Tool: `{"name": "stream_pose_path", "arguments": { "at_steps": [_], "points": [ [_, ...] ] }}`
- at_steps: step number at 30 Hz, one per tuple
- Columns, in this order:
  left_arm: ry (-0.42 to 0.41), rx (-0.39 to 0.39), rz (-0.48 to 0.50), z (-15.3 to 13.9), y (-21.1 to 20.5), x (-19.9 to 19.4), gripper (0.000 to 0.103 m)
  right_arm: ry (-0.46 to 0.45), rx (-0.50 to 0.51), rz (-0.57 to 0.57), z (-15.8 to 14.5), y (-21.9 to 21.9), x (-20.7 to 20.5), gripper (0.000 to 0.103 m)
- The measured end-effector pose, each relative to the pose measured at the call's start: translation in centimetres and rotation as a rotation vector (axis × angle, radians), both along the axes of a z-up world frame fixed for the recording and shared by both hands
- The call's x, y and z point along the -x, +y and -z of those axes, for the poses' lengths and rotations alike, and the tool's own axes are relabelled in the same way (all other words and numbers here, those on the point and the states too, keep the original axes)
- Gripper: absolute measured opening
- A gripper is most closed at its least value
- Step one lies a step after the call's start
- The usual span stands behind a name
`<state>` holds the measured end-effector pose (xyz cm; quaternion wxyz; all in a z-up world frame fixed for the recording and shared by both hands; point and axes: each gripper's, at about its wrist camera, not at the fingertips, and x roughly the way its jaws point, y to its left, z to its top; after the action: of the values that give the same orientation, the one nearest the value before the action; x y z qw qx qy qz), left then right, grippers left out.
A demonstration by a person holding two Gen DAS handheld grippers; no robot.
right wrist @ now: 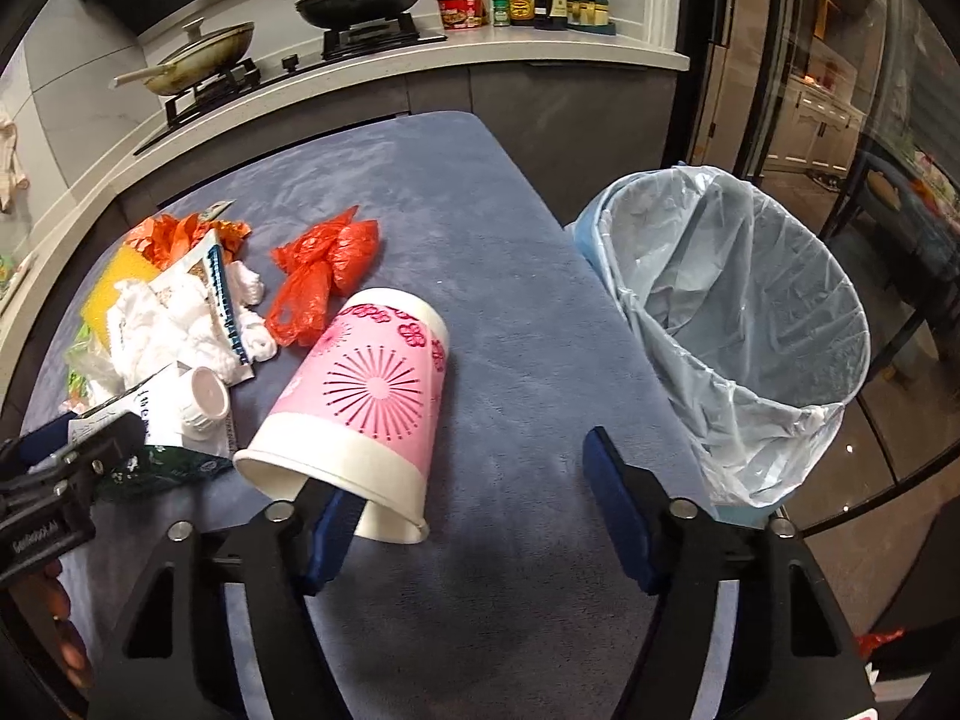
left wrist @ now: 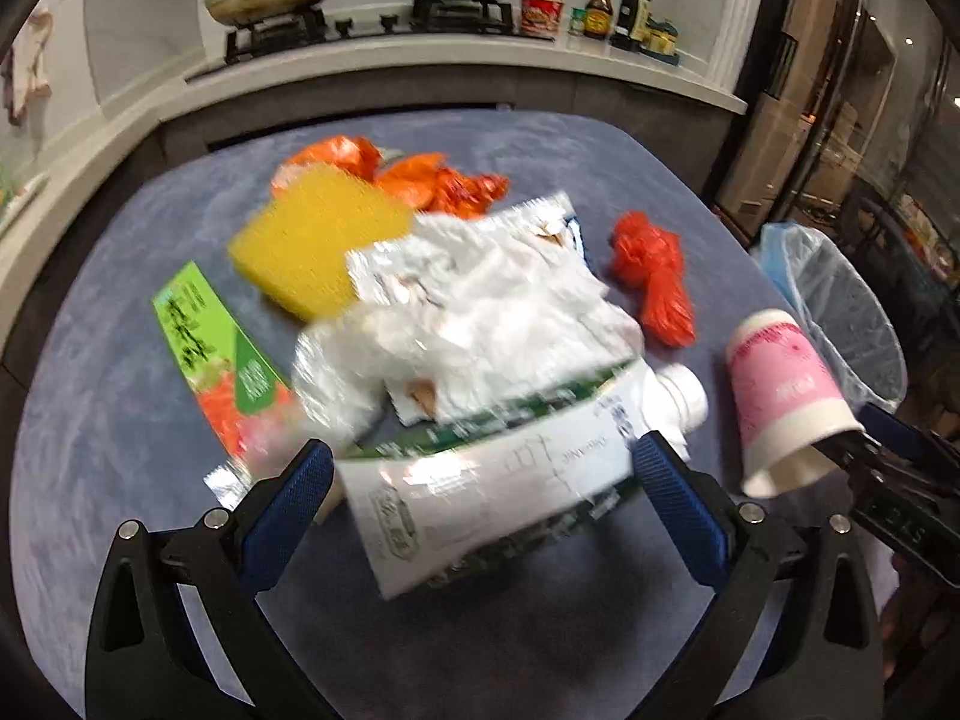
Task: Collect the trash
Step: 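Grasp the pink paper cup with the right tool while the left tool grasps the milk carton, then carry the cup and carton over the bin and open both tools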
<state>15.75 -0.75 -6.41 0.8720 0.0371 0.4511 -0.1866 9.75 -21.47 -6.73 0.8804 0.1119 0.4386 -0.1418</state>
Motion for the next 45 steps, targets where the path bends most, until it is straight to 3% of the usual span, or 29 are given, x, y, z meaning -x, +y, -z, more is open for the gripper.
{"name": "stream_pose_path", "arguments": {
  "at_steps": [5, 9, 11, 14, 19, 25, 27, 32, 37, 39, 45],
  "points": [
    [0.025, -0.059, 0.044, 1.2, -0.3, 1.4, 0.096, -0.002, -0.059, -0.016, 0.5, -0.4, -0.2, 0.042],
    [0.037, -0.022, 0.078, 0.7, 0.0, 1.9, 0.096, -0.002, -0.106, -0.006, 0.7, -1.1, -0.2, 0.029],
    [0.044, -0.020, 0.099, 0.7, -0.2, 2.3, 0.095, -0.006, -0.117, 0.001, 0.6, -1.4, -0.2, 0.029],
    [-0.016, -0.036, 0.075, -0.1, 0.2, 3.1, 0.095, -0.013, -0.115, 0.002, 0.4, -1.6, -0.1, 0.029],
    [-0.063, -0.025, 0.035, -0.6, 1.8, 0.7, 0.096, -0.019, -0.114, -0.004, 0.0, -1.5, 0.1, 0.029],
    [0.026, 0.129, 0.124, 0.7, 2.0, -1.2, 0.096, -0.012, -0.117, -0.015, 0.1, -1.0, 0.2, 0.029],
    [0.050, 0.137, 0.155, 1.0, 1.6, -0.9, 0.096, -0.010, -0.121, -0.015, 0.1, -1.0, 0.3, 0.029],
    [0.018, 0.095, 0.225, 1.0, 0.0, 2.1, 0.095, -0.019, -0.118, -0.011, -0.2, -1.0, 0.4, 0.029],
    [-0.007, 0.007, 0.186, 1.4, -1.0, 4.2, 0.081, -0.026, -0.116, -0.022, -0.3, -1.0, 0.3, 0.025],
    [-0.016, -0.028, 0.155, 1.5, -1.3, 4.4, 0.064, -0.022, -0.115, -0.026, -0.1, -1.0, 0.2, 0.021],
    [-0.023, -0.054, 0.137, 0.8, -1.6, 5.0, 0.060, -0.017, -0.115, -0.038, 0.1, -0.9, 0.0, 0.004]
  ]
}}
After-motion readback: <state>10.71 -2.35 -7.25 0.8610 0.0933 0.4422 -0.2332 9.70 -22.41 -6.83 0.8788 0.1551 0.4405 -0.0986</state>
